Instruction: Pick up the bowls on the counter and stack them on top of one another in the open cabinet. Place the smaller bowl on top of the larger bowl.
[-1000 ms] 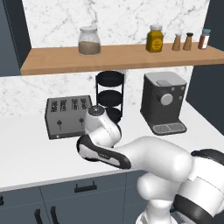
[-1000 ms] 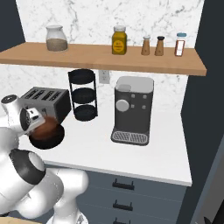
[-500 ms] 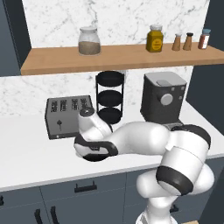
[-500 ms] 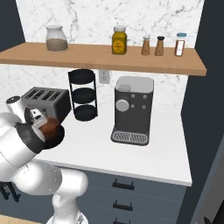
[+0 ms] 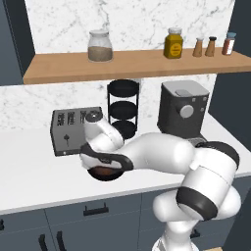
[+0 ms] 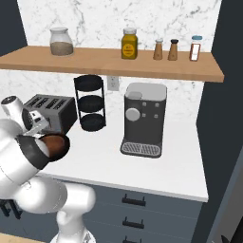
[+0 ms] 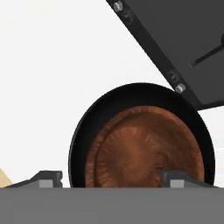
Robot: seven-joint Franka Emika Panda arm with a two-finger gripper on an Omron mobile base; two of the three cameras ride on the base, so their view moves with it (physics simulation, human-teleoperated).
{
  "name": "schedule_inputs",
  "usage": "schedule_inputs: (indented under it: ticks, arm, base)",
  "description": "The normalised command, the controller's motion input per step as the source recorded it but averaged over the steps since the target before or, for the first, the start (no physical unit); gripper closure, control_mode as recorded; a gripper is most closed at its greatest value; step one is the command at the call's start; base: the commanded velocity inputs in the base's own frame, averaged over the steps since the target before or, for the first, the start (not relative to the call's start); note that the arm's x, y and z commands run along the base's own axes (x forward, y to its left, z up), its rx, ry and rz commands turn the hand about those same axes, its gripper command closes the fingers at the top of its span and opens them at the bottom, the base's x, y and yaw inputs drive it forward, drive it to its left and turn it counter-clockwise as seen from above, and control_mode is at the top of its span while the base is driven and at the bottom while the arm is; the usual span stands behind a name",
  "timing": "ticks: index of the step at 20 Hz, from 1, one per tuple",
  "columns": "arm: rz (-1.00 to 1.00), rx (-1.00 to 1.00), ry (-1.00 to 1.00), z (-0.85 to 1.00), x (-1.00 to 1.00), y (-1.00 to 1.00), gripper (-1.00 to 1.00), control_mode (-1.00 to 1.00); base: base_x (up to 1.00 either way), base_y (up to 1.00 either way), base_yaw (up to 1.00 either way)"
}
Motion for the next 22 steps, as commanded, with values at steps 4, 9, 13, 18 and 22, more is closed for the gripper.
schedule_inputs:
  ticks: [4,9,13,18,22]
  arm:
    - [-0.30,0.13,0.17,0.26,-0.02,-0.77,-1.00,-1.00]
    - [-0.47,0.31,0.30,-0.03,0.00,-1.00,-1.00,-1.00]
    - [-0.48,0.18,0.20,-0.26,0.00,-0.95,-1.00,-1.00]
    - [-0.17,0.18,0.17,-0.46,-0.02,-0.39,-1.00,-1.00]
    - [-0.15,0.09,0.01,-0.23,0.03,0.01,-1.00,-1.00]
  base:
    - [0.00,0.00,0.00]
    - [0.00,0.00,0.00]
    - [0.00,0.00,0.00]
    - [0.00,0.00,0.00]
    - [0.00,0.00,0.00]
